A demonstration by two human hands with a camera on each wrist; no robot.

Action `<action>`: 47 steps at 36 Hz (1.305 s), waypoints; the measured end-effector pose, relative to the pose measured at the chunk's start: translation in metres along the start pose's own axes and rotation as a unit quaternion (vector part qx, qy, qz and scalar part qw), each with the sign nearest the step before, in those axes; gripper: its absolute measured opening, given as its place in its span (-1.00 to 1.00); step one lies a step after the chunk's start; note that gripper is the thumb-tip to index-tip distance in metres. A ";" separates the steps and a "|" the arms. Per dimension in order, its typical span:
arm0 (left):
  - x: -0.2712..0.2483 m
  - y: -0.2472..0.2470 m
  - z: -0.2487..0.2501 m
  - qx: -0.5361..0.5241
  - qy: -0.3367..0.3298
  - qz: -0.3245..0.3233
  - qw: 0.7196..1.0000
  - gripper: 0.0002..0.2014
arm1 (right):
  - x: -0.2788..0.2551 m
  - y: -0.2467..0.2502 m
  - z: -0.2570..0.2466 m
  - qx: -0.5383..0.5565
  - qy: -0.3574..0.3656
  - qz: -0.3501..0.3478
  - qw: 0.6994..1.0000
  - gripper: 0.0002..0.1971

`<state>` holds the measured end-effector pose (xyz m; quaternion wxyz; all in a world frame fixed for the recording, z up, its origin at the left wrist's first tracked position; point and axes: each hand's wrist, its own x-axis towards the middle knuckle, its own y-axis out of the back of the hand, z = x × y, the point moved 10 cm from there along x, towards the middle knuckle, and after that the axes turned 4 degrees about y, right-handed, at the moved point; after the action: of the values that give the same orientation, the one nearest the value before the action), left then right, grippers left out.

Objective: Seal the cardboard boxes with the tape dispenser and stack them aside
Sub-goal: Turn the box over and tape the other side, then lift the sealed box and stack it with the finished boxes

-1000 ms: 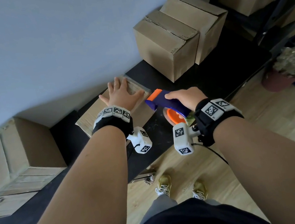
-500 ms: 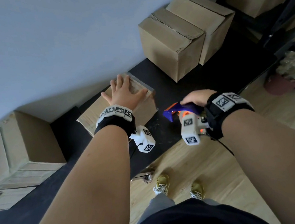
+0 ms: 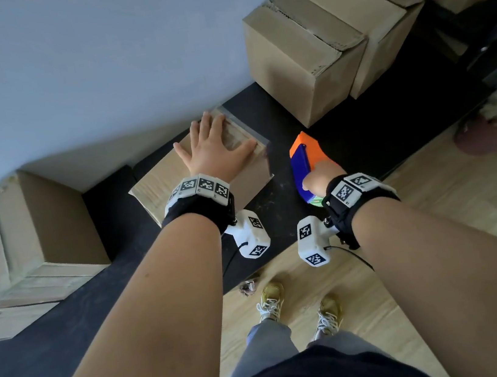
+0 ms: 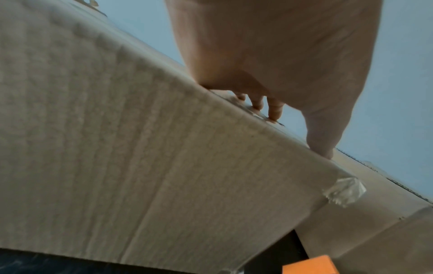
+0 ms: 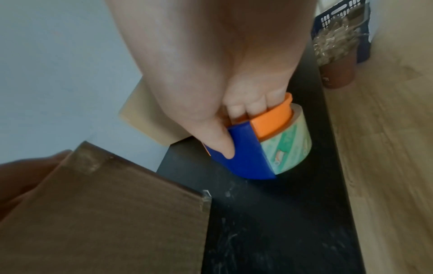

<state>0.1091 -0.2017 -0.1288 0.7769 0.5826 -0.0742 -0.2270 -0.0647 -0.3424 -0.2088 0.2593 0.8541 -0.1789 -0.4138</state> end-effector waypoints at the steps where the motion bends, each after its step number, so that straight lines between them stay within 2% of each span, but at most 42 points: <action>1: 0.000 0.000 0.000 0.001 0.000 0.000 1.000 -0.20 | 0.001 -0.003 0.001 -0.016 -0.005 -0.007 1.000 -0.50; 4: 0.000 0.000 0.001 -0.001 -0.002 -0.006 1.000 -0.20 | 0.004 -0.007 0.000 -0.037 -0.005 -0.011 0.999 -0.56; 6: 0.000 0.000 0.002 -0.005 -0.009 -0.014 1.000 -0.20 | 0.004 0.000 0.002 -0.054 -0.035 0.011 0.998 -0.82; 7: -0.001 0.000 0.003 -0.005 -0.013 -0.018 1.000 -0.20 | 0.004 0.005 0.005 -0.059 -0.054 0.030 0.996 -0.85; 10: -0.003 0.002 0.006 -0.002 -0.027 -0.026 0.999 -0.14 | 0.004 0.024 0.005 -0.048 -0.063 0.090 0.993 -0.83; 14: -0.008 -0.001 0.011 0.023 -0.043 -0.046 0.998 0.13 | 0.004 0.041 -0.005 -0.043 -0.039 0.126 0.990 -0.80; 17: -0.010 0.002 0.017 0.046 -0.051 -0.047 0.997 0.13 | 0.001 0.051 -0.014 -0.034 -0.022 0.137 0.990 -0.80; 24: -0.029 0.009 0.045 0.110 -0.124 0.009 0.986 -0.03 | -0.013 0.063 -0.037 0.029 0.061 0.166 0.984 -0.73; 28: -0.041 0.005 0.049 0.121 -0.131 0.000 0.984 0.01 | -0.023 0.066 -0.053 0.048 0.120 0.167 0.977 -0.77; 33: -0.058 0.003 0.051 0.121 -0.159 -0.014 0.980 -0.16 | -0.028 0.064 -0.066 0.078 0.166 0.146 0.972 -0.71; 37: -0.072 0.006 0.046 0.075 -0.146 -0.008 0.986 -0.32 | -0.031 0.054 -0.080 0.087 0.209 0.111 0.968 -0.61; 41: -0.085 0.005 0.038 0.036 -0.123 0.003 0.992 -0.49 | -0.034 0.044 -0.095 0.060 0.231 0.076 0.968 -0.51; 47: -0.109 0.004 0.031 0.018 -0.149 0.021 0.988 -0.52 | -0.034 0.028 -0.115 -0.007 0.249 0.048 0.967 -0.51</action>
<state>0.0021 -0.1802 -0.0990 0.7514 0.5541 -0.2056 -0.2934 0.0046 -0.3130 -0.1108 0.3211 0.9189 -0.1468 -0.1759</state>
